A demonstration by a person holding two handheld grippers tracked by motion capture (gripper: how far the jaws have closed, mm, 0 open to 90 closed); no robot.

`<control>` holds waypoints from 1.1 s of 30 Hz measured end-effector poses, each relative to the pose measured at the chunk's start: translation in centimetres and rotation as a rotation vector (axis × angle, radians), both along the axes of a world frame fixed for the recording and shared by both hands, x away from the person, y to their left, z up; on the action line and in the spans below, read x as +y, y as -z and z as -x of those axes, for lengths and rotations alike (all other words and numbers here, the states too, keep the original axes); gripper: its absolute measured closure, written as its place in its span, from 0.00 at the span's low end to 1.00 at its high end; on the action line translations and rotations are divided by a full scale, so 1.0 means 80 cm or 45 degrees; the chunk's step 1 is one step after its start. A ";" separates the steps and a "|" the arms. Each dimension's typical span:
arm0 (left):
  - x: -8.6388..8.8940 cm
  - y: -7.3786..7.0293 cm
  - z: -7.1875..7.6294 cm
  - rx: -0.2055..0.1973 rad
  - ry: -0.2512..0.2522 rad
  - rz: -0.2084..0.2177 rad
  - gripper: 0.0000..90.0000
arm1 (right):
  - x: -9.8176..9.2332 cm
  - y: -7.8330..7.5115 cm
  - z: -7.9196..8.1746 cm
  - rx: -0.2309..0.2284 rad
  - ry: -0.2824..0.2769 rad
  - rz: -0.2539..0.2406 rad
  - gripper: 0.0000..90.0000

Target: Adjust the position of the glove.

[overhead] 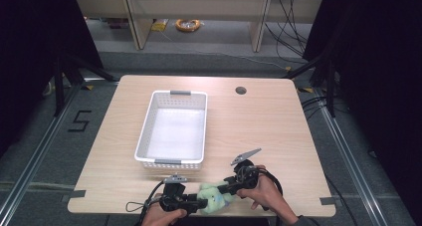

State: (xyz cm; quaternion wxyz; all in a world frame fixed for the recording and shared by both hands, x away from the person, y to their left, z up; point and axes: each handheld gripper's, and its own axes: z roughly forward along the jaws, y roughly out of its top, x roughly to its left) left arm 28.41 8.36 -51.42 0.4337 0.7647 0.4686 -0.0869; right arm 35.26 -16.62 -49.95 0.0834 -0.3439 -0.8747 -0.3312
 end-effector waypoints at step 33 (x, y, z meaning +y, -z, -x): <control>0.009 -0.028 -0.026 -0.142 0.046 0.035 0.87 | -0.019 -0.014 0.011 -0.061 0.056 -0.183 0.85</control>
